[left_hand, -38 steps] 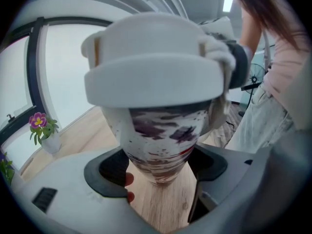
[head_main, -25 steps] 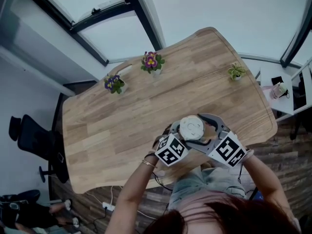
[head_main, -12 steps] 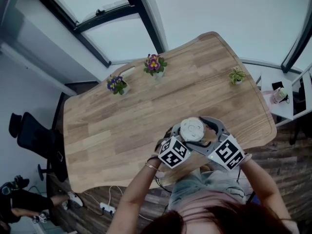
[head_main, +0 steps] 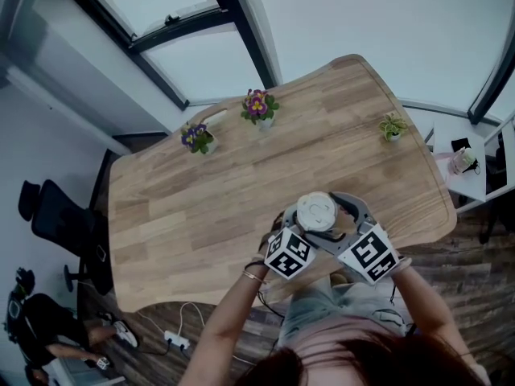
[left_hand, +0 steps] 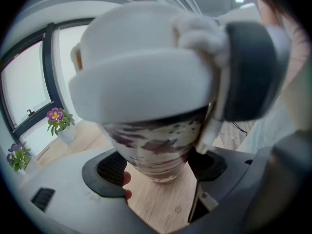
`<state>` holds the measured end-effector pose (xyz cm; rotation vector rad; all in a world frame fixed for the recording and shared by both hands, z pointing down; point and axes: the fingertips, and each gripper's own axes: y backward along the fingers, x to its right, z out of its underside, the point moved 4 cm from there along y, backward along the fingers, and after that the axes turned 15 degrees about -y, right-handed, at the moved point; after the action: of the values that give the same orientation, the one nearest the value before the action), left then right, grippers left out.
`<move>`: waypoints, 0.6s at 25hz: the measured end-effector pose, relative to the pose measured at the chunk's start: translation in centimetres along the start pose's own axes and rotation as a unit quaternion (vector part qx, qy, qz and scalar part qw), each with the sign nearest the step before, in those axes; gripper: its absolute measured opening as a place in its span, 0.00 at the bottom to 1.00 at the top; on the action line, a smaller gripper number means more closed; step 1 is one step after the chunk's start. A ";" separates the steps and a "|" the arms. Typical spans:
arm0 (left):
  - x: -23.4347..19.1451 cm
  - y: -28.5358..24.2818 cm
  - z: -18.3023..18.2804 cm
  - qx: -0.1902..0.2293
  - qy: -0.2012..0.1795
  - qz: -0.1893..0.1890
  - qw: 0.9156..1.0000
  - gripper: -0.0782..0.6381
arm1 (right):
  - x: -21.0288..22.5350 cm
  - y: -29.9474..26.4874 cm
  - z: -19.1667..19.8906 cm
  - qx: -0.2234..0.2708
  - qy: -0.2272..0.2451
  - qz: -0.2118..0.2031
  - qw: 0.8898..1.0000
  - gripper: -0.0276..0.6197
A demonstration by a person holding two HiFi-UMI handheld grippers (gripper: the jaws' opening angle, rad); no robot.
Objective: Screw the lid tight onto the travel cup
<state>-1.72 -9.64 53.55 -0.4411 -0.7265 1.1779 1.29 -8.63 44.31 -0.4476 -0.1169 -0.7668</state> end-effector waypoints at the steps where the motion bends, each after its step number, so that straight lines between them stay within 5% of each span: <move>1: 0.0 0.1 0.0 -0.002 0.003 -0.006 1.000 0.61 | 0.0 0.1 0.0 0.002 0.003 0.004 1.000 0.64; 15: 0.8 2.8 0.7 -0.022 0.062 -0.072 0.995 0.61 | -0.2 2.7 -0.4 0.024 0.002 0.021 1.000 0.61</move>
<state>-3.98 -7.97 52.42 -0.4856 -0.6670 0.9917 3.02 -6.98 43.00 -0.4028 -0.1217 -0.7221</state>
